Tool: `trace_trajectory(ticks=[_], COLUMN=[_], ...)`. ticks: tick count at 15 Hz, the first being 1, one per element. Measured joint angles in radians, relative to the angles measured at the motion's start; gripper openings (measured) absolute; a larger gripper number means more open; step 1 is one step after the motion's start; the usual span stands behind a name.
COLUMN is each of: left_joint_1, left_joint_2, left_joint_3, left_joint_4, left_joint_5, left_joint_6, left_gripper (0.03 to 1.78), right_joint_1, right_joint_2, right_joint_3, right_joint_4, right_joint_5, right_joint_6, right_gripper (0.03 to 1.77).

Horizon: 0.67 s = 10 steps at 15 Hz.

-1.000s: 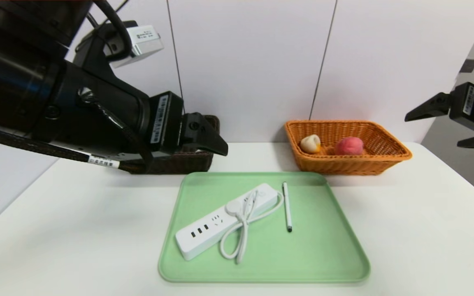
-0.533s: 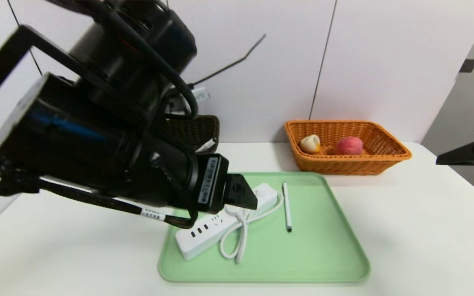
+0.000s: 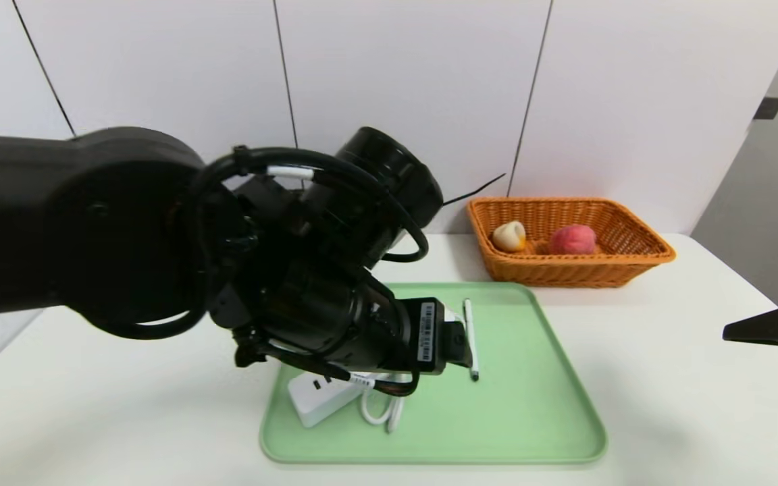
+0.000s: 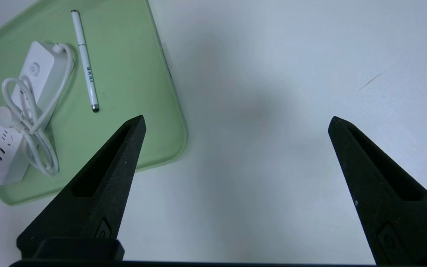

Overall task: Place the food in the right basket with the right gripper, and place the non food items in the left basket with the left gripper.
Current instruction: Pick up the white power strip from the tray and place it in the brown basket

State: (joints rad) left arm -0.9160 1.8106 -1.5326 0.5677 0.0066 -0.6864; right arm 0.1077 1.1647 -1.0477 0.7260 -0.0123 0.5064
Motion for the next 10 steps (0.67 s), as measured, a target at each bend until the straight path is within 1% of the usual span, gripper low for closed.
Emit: trace_trajectory(ticks=[2, 3, 4, 5, 7, 8, 10], left_joint_1=[0.0, 0.0, 0.0, 0.0, -0.003, -0.007, -0.016], left_joint_2=[0.038, 0.051, 0.059, 0.064, 0.067, 0.067, 0.068], left_joint_3=[-0.006, -0.008, -0.008, -0.009, -0.009, -0.009, -0.007], left_joint_4=[-0.003, -0.002, 0.0, 0.0, 0.004, 0.004, 0.004], left_joint_5=[0.008, 0.012, 0.013, 0.014, 0.014, 0.014, 0.027], left_joint_6=[-0.006, -0.005, -0.003, -0.002, -0.001, -0.001, 0.0], left_gripper=[1.69, 1.69, 1.69, 1.69, 1.69, 1.69, 1.69], right_joint_1=[-0.006, -0.001, 0.005, 0.021, 0.051, 0.054, 0.054], right_joint_2=[0.007, 0.01, 0.011, 0.012, 0.021, 0.033, 0.055], right_joint_3=[0.004, 0.005, 0.007, 0.009, 0.017, 0.025, 0.044], right_joint_4=[0.0, -0.002, -0.006, -0.027, -0.113, -0.154, -0.182], right_joint_5=[0.004, 0.022, 0.046, 0.056, 0.057, 0.058, 0.067], right_joint_6=[-0.014, -0.036, -0.083, -0.144, -0.245, -0.296, -0.373], right_gripper=[1.7, 1.7, 1.7, 1.7, 1.7, 1.7, 1.7])
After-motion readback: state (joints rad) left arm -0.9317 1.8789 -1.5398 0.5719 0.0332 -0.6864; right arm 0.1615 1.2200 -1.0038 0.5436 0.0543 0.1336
